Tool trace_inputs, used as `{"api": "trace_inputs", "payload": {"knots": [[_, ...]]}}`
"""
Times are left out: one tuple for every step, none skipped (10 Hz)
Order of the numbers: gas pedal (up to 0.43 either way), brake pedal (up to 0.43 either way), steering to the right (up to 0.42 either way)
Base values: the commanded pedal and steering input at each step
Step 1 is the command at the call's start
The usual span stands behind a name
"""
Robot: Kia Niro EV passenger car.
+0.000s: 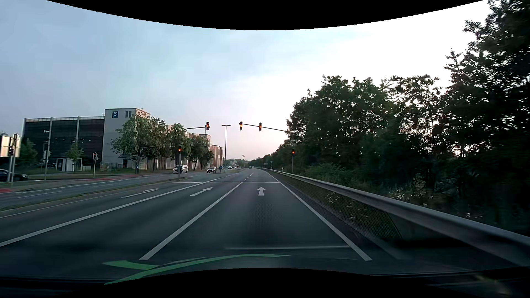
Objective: Follow the waypoints while adhering to traffic rules and regulations
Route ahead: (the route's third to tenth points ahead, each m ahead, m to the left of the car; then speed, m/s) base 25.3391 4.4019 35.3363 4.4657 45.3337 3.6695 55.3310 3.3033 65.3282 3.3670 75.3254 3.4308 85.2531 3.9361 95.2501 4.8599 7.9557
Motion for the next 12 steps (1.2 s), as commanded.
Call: {"api": "trace_inputs", "payload": {"knots": [[0.000,0.256,0.000],[0.000,0.244,0.000],[0.000,0.238,0.000],[0.000,0.232,0.001],[0.000,0.226,0.002],[0.000,0.226,0.002],[0.000,0.226,0.002],[0.000,0.226,0.002],[0.000,0.220,0.002],[0.000,0.207,0.001],[0.000,0.201,0.000],[0.000,0.207,0.000]]}}
